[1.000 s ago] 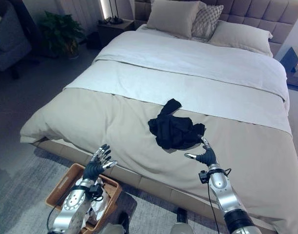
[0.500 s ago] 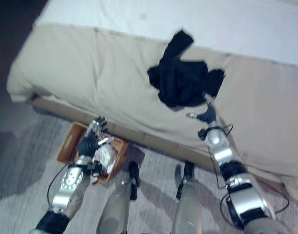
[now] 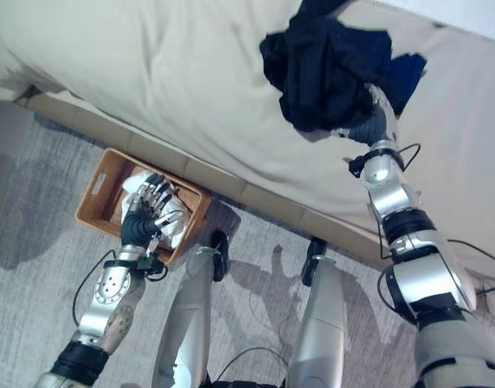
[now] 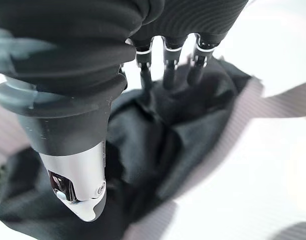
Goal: Pick up clothes into the bucket
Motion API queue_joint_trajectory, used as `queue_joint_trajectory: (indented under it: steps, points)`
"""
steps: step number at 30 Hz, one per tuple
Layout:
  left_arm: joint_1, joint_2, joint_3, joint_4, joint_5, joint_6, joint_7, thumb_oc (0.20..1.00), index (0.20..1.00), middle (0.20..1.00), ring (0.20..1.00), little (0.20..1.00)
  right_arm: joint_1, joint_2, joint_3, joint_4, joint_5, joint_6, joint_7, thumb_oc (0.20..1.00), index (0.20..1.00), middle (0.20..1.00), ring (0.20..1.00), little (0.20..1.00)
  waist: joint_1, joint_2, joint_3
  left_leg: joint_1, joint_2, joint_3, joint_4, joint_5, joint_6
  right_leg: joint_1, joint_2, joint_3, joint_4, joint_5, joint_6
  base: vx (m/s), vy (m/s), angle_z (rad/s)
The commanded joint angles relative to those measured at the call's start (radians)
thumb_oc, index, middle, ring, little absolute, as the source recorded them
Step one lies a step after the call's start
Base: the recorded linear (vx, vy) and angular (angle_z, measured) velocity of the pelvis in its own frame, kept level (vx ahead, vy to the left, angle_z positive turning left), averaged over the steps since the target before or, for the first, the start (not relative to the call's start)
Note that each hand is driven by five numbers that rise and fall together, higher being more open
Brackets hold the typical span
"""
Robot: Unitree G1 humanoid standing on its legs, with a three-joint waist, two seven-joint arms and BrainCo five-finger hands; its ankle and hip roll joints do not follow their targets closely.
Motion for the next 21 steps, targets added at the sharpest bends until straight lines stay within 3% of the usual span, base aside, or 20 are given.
queue_joint_trajectory:
  steps: [1,13,21]
  points:
    - [0.034,0.015,0.015,-0.096,-0.025,-0.083,0.015,1.0,1.0,1.0,1.0,1.0,-0.078,-0.06,0.053,0.085,-0.004,-0.017,-0.014,1.0,1.0,1.0,1.0,1.0,0.027,-0.008,-0.073,-0.06,-0.026,-0.006,-0.032,0.045,-0.002,0.032,-0.005,0.049,0.033,-0.015,0.029,-0.04,-0.004,0.1]
    - [0.001,0.037,0.01,-0.153,-0.021,-0.11,0.019,1.0,1.0,1.0,1.0,1.0,-0.328,-0.178,0.285,0.258,-0.133,0.01,-0.008,1.0,1.0,1.0,1.0,1.0,0.068,-0.014,-0.084,-0.153,-0.061,-0.014,-0.258,0.17,-0.011,-0.106,-0.018,0.058,-0.078,0.06,0.064,0.0,0.0,0.09]
    - [-0.007,-0.007,0.017,-0.159,-0.012,-0.112,0.046,1.0,1.0,1.0,1.0,1.0,-0.346,-0.15,0.311,0.265,-0.162,0.024,-0.035,1.0,1.0,1.0,1.0,1.0,0.077,-0.027,-0.087,-0.204,-0.083,-0.026,-0.246,0.166,0.002,-0.16,-0.022,0.061,-0.06,0.048,0.059,0.01,0.002,0.02]
